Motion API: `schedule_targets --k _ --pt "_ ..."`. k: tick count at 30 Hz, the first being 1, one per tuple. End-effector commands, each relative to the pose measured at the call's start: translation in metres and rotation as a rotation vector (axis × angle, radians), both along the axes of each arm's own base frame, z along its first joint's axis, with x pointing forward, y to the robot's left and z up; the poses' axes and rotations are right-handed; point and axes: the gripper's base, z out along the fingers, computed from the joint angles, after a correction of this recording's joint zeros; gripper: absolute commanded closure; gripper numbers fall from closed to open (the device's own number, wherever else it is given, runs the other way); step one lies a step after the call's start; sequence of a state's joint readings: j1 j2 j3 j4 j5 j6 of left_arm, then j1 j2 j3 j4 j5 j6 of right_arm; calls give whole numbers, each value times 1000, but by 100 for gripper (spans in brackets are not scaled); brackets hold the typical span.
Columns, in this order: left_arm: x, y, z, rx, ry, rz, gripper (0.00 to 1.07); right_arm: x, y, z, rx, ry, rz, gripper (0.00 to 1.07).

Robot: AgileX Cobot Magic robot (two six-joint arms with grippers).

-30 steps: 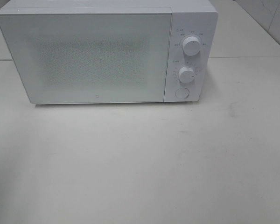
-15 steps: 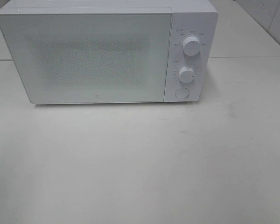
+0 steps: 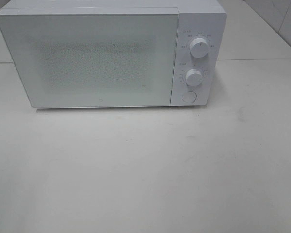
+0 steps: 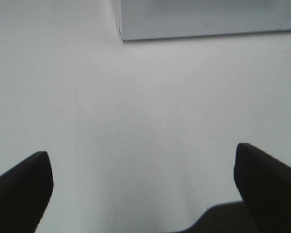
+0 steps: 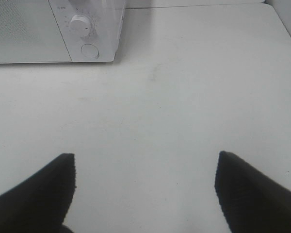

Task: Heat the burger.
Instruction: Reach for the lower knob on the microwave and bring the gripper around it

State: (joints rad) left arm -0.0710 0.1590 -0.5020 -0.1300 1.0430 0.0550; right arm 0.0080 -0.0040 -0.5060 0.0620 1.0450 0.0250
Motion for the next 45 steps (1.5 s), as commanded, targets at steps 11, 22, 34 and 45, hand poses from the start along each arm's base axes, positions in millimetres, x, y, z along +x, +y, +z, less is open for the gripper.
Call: schedule_targets --k 11,22,34,45 --pt "-28 0 1 -29 -197 89 11 -3 0 0 10 -34 -10 31" --pt "-28 0 1 -27 -196 90 11 -2 1 0 29 -27 -4 31" --pt "-28 0 1 -26 -196 91 11 6 2 15 56 -20 -8 31" --pt "-28 0 1 -26 -196 91 11 39 2 29 60 13 -19 31"
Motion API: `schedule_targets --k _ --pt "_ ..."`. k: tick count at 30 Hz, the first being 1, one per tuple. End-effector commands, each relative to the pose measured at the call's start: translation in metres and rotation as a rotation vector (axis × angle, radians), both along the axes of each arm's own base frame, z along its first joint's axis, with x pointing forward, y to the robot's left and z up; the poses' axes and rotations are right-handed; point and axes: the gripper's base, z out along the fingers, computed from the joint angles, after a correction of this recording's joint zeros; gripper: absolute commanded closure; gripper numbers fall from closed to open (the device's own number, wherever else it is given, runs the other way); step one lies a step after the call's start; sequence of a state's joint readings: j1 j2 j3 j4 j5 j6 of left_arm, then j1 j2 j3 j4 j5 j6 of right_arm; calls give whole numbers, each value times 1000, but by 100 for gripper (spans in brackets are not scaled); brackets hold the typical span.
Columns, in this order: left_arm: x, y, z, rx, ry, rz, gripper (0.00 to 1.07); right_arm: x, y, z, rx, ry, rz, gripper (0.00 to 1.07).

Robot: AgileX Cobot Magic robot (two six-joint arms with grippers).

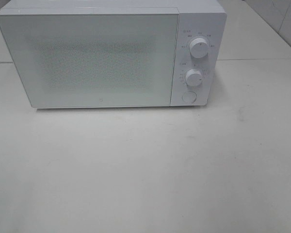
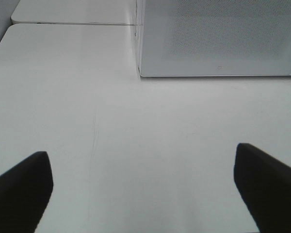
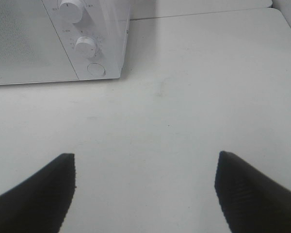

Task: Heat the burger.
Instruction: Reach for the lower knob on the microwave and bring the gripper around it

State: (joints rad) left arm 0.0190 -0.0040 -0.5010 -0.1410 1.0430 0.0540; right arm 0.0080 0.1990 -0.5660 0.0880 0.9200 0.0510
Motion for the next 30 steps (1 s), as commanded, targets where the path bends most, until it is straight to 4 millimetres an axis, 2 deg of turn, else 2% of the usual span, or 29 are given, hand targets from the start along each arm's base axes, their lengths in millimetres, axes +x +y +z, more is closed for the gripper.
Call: schedule_targets --k 1,10,16,27,30 --pt "-4 0 0 -11 -35 5 11 6 0 4 11 -7 -10 31" --pt "-4 0 0 -11 -35 5 11 32 -1 8 12 -11 -20 31" --pt "-4 0 0 -11 -35 5 11 41 -1 8 8 -10 -20 31" --pt "-4 0 0 -11 -35 5 12 75 -2 8 11 -22 -33 31" --pt "-4 0 0 -11 -35 5 12 78 -2 8 11 -23 -35 31"
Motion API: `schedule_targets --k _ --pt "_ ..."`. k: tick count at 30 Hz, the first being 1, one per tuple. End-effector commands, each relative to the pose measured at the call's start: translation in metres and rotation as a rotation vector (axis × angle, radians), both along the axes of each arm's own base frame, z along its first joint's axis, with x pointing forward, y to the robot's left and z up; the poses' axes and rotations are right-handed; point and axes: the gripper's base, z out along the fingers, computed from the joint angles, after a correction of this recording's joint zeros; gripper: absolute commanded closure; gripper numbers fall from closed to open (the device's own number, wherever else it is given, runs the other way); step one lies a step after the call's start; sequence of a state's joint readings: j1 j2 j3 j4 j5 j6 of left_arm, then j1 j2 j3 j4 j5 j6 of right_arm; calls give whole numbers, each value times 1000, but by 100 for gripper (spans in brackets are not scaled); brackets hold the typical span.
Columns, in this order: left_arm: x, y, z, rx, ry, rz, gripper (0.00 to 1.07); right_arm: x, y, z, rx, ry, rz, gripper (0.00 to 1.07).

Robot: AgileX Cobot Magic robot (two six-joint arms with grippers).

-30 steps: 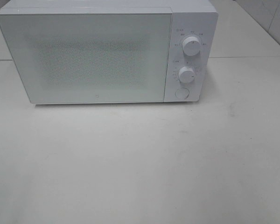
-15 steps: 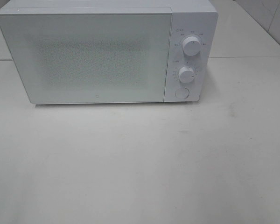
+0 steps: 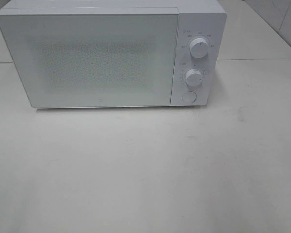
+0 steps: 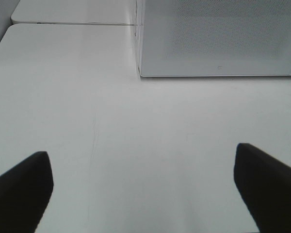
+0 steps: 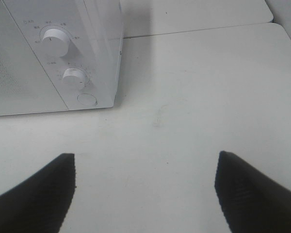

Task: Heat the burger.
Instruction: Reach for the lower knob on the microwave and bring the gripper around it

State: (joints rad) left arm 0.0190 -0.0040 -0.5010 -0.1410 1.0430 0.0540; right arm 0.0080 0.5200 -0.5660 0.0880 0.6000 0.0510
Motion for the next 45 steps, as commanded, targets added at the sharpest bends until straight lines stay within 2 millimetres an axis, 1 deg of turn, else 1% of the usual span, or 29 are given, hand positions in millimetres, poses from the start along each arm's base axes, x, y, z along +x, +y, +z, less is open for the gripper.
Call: schedule_targets --k 1,2,4,5,7,8,9,11,12,13,14,16,17,19,20,21,23,25,26,27,29,30,31,33,35,38,43,45 --pt "-4 0 0 -11 -35 5 12 10 -1 2 3 -26 -10 31" --pt "-4 0 0 -11 -35 5 12 16 -1 1 3 -24 -12 31" --pt "-4 0 0 -11 -35 5 12 20 -1 1 3 -24 -14 31" --pt "-4 0 0 -11 -35 5 12 26 -1 -1 3 -20 -16 31" --pt "-4 0 0 -11 -35 5 12 29 -1 -2 3 -18 -17 31" --pt "-4 0 0 -11 -35 5 12 35 -1 -3 3 -14 -19 31" --pt "-4 0 0 -11 -35 5 12 35 -1 -3 3 -14 -19 31" --pt "-4 0 0 -11 -35 5 12 45 -2 -6 3 -11 -23 31" --pt "-4 0 0 -11 -35 5 12 45 -2 -6 3 -11 -23 31" --pt "-4 0 0 -11 -35 5 12 53 -2 -8 2 -12 -26 31" --pt "-4 0 0 -11 -35 5 12 53 -2 -8 2 -12 -26 31" --pt "-4 0 0 -11 -35 5 12 63 -2 -11 2 -25 -31 31" --pt "-4 0 0 -11 -35 5 12 63 -2 -11 2 -25 -31 31" --pt "-4 0 0 -11 -35 5 12 75 -3 -14 0 -38 -37 31" --pt "-4 0 0 -11 -35 5 12 75 -3 -14 0 -38 -37 31" --pt "-4 0 0 -11 -35 5 12 81 -3 -18 0 -36 -39 31" --pt "-4 0 0 -11 -35 5 12 85 -3 -20 -1 -34 -41 31" --pt "-4 0 0 -11 -35 5 12 96 -3 -26 -2 -24 -45 31" --pt "-4 0 0 -11 -35 5 12 96 -3 -26 -2 -24 -45 31" --pt "-4 0 0 -11 -35 5 12 103 -4 -30 -3 -26 -48 31" --pt "-4 0 0 -11 -35 5 12 107 -4 -32 -2 -29 -50 31" --pt "-4 0 0 -11 -35 5 12 113 -4 -36 7 -27 -59 31" --pt "-4 0 0 -11 -35 5 12 113 -4 -36 7 -27 -59 31" --pt "-4 0 0 -11 -35 5 12 120 -4 -42 13 -29 -67 31" --pt "-4 0 0 -11 -35 5 12 122 -4 -43 12 -34 -68 31" --pt "-4 0 0 -11 -35 5 12 131 -5 -46 23 -65 -81 31" --pt "-4 0 0 -11 -35 5 12 138 -5 -49 28 -89 -89 31" --pt "-4 0 0 -11 -35 5 12 140 -6 -55 22 -83 -88 31"
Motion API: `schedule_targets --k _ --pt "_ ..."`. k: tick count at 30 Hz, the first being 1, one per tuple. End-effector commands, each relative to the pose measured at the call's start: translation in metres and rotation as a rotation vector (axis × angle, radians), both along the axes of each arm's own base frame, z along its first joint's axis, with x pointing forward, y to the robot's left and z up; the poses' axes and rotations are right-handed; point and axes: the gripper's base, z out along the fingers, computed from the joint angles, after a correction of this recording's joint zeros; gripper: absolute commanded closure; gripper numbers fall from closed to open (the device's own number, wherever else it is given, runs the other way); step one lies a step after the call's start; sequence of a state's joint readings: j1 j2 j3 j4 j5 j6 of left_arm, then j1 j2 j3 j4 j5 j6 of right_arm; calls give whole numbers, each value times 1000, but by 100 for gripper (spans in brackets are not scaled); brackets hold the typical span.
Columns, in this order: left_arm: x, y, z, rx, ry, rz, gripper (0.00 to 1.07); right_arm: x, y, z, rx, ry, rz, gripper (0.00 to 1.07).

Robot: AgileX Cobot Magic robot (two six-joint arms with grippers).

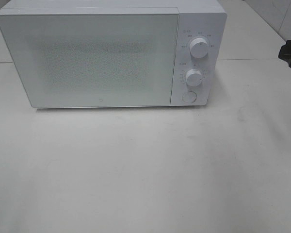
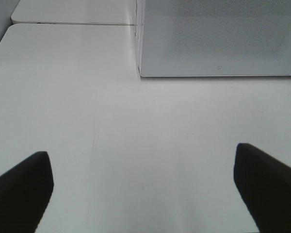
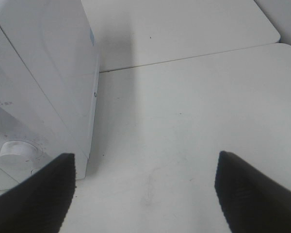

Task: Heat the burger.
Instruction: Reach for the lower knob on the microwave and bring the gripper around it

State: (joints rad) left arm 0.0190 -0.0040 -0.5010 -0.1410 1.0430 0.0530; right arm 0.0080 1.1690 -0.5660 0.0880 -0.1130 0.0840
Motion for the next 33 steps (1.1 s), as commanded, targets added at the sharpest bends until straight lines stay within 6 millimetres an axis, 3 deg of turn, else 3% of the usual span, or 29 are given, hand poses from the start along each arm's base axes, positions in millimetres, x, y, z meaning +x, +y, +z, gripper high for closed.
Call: schedule_targets --k 1,7,14,22,33 --pt "-4 0 0 -10 -35 5 12 2 -1 -1 5 -23 -11 31" --pt "-4 0 0 -10 -35 5 12 -12 -4 -28 -2 -129 -38 31" --pt "-4 0 0 -10 -35 5 12 -22 -5 -40 -18 -164 -74 31" --pt "-4 0 0 -10 -35 5 12 -40 21 -50 -143 -250 -9 31" --pt "-4 0 0 -10 -35 5 12 -41 42 -58 -234 -288 -75 31"
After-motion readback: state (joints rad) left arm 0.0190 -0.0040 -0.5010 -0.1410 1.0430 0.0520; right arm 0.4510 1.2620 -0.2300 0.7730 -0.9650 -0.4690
